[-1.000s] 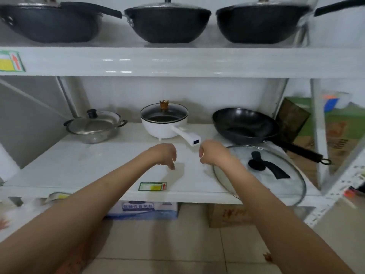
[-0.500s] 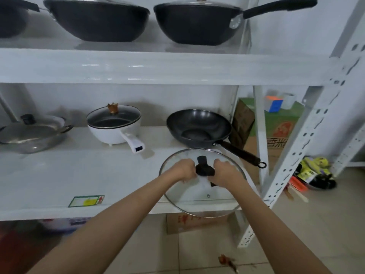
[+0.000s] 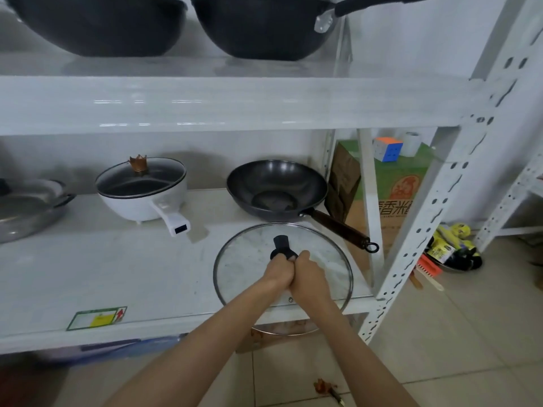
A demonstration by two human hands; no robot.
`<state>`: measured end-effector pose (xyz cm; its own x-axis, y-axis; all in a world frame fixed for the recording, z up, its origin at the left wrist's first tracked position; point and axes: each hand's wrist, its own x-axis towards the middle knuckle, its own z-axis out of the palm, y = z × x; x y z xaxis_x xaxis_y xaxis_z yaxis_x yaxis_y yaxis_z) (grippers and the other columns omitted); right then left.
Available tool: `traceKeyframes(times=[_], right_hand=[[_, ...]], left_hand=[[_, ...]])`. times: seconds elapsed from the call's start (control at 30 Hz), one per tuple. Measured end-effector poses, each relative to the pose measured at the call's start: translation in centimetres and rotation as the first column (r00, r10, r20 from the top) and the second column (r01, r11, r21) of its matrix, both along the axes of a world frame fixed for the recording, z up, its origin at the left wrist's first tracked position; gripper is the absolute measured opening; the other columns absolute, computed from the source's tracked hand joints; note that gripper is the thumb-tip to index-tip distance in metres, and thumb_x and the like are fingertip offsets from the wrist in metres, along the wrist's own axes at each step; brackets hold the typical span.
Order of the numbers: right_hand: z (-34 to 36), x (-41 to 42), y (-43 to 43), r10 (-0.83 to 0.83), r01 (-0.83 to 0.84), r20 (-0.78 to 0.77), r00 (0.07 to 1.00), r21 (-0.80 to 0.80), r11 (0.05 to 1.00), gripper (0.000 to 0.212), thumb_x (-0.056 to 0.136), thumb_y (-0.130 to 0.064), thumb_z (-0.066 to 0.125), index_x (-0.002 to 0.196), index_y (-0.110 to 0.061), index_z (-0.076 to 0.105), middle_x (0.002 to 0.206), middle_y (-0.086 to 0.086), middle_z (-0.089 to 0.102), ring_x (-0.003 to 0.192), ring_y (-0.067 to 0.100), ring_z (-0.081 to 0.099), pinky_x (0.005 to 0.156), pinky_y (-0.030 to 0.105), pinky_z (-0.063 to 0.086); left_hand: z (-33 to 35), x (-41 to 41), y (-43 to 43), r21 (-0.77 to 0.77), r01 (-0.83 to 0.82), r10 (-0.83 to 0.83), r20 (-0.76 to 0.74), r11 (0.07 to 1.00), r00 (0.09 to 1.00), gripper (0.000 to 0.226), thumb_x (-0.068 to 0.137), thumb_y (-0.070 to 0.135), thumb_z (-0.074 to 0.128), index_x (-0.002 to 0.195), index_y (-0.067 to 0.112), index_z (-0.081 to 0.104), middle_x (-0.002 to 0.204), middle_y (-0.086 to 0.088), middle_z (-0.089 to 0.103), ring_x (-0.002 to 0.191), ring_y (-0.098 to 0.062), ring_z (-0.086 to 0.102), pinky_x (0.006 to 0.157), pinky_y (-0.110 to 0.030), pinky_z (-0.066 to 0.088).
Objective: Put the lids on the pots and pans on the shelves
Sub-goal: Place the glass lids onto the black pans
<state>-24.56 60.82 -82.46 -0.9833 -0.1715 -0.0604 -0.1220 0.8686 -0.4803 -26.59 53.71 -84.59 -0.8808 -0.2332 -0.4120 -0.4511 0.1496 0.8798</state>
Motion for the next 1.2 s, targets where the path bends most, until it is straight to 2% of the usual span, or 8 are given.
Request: traceKeyframes(times=[0.2,0.33,0.47,0.63,0.83,1.0,1.1,1.2], right_hand=[[3.5,2.6,-0.4,0.013,-0.013,-0.026,1.000,-0.005,1.000,0.027,0.093,-0.006,0.050,0.119,0.001,0.045,0.114,0.019,0.064,0.105,0.032,0.063,0.078,0.035,0.053],[6.2,4.8,-0.5,-0.007,0.007,-0.043,0.999,-0.005,1.000,0.035,0.092,-0.008,0.053,0.124,0.002,0.043,0.123,0.019,0.060,0.115,0.033,0.058,0.089,0.036,0.049],[8.1,6.2,-0.8,-0.035,0.028,-0.102,0.994,-0.066,0.997,0.037,0.092,-0.010,0.055,0.125,0.001,0.045,0.122,0.018,0.061,0.112,0.033,0.060,0.085,0.037,0.049],[9.7,5.3,-1.3,-0.046,0.030,-0.189,0.981,-0.087,0.996,0.031,0.092,-0.009,0.052,0.122,0.002,0.048,0.120,0.019,0.064,0.112,0.034,0.061,0.085,0.039,0.051],[9.5,0.5,-2.4,-0.095,0.067,-0.218,0.971,-0.129,0.989,0.028,0.096,-0.010,0.045,0.122,0.003,0.048,0.121,0.022,0.063,0.112,0.037,0.060,0.086,0.043,0.053],[9.2,-5.6,-3.6,-0.117,0.088,-0.217,0.969,-0.142,0.986,0.027,0.093,-0.007,0.046,0.118,0.002,0.053,0.120,0.022,0.064,0.112,0.037,0.061,0.088,0.041,0.051],[8.9,-9.3,-4.3,-0.143,0.106,-0.205,0.968,-0.184,0.977,0.026,0.094,-0.009,0.047,0.116,0.001,0.054,0.119,0.021,0.064,0.111,0.038,0.061,0.088,0.041,0.051],[8.7,-12.7,-5.1,-0.176,0.133,-0.161,0.971,-0.246,0.960,0.022,0.096,-0.007,0.047,0.113,0.000,0.058,0.117,0.019,0.065,0.110,0.035,0.063,0.084,0.038,0.052]], left_hand=[[3.5,2.1,-1.0,-0.016,0.060,-0.060,-0.013,0.998,0.998,0.041,0.097,0.027,0.043,0.124,-0.002,0.054,0.101,-0.011,0.060,0.087,-0.020,0.053,0.066,-0.026,0.044],[6.3,4.1,-1.3,-0.036,0.075,-0.078,-0.086,0.997,0.993,0.038,0.099,0.023,0.042,0.125,-0.003,0.052,0.101,-0.011,0.059,0.081,-0.018,0.056,0.056,-0.021,0.046],[9.1,5.7,-1.3,-0.088,0.071,-0.084,-0.148,0.994,0.986,0.037,0.097,0.024,0.046,0.123,-0.001,0.055,0.102,-0.008,0.060,0.074,-0.013,0.057,0.046,-0.017,0.048],[11.5,5.2,-1.5,-0.075,0.074,-0.088,-0.199,0.994,0.976,0.036,0.099,0.021,0.045,0.124,-0.002,0.057,0.095,-0.007,0.063,0.077,-0.016,0.058,0.045,-0.018,0.048],[11.7,0.2,-2.4,-0.070,0.085,-0.097,-0.202,0.994,0.975,0.041,0.100,0.020,0.042,0.131,-0.005,0.051,0.128,-0.018,0.062,0.096,-0.020,0.059,0.054,-0.021,0.049],[11.5,-6.1,-3.6,-0.031,0.131,-0.134,-0.216,0.991,0.967,0.038,0.098,0.015,0.040,0.126,-0.007,0.052,0.107,-0.014,0.062,0.074,-0.014,0.060,0.051,-0.022,0.050],[11.8,-9.3,-4.2,-0.070,0.133,-0.145,-0.205,0.989,0.968,0.025,0.099,0.016,0.039,0.113,0.004,0.056,0.098,-0.012,0.061,0.068,-0.013,0.058,0.045,-0.020,0.051],[11.4,-13.1,-5.3,-0.110,0.124,-0.147,-0.231,0.986,0.962,0.022,0.098,0.021,0.039,0.104,0.007,0.055,0.099,-0.015,0.063,0.079,-0.021,0.059,0.061,-0.026,0.053]])
